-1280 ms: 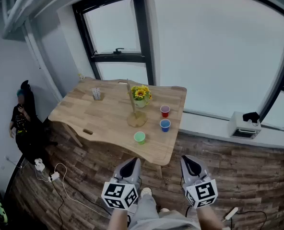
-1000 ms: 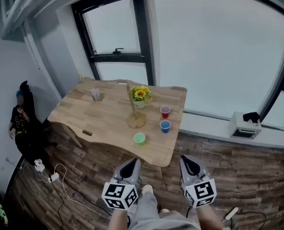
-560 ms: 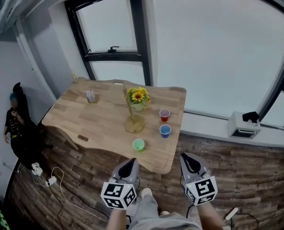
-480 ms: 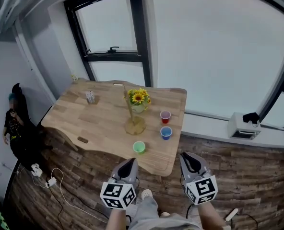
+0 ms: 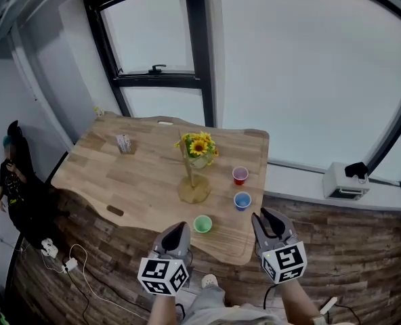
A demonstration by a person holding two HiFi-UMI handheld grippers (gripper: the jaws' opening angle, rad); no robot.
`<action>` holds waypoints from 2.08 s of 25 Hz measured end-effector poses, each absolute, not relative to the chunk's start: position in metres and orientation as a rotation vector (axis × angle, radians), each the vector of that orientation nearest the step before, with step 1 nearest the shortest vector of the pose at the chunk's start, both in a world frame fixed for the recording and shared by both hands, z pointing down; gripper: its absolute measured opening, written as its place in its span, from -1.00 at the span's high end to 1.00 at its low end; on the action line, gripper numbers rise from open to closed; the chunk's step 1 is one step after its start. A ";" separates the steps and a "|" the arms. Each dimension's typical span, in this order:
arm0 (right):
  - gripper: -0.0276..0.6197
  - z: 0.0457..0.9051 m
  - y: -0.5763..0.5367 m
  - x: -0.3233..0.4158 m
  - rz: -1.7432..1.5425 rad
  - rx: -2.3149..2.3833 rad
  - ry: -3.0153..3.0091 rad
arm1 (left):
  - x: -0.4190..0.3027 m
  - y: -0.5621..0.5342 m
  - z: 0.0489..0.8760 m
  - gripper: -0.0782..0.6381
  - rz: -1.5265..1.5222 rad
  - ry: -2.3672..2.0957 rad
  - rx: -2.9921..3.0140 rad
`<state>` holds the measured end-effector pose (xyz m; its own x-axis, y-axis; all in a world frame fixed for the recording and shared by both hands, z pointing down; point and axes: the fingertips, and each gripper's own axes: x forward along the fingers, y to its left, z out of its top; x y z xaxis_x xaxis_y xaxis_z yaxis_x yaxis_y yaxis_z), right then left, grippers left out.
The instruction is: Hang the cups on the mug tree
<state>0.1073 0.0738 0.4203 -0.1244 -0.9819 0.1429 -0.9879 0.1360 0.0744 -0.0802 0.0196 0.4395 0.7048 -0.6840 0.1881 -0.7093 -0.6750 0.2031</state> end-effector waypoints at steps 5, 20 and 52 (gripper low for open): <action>0.61 0.431 0.038 0.111 0.111 1.996 -2.197 | -0.085 -0.015 0.449 0.78 0.152 -1.082 2.642; 0.49 0.478 -0.050 0.156 0.551 2.143 -2.165 | -0.074 -0.086 0.494 0.78 0.295 -0.977 2.678; 0.49 0.651 -0.174 0.241 1.400 1.877 -2.020 | -0.053 -0.150 0.530 0.78 0.368 -1.228 2.450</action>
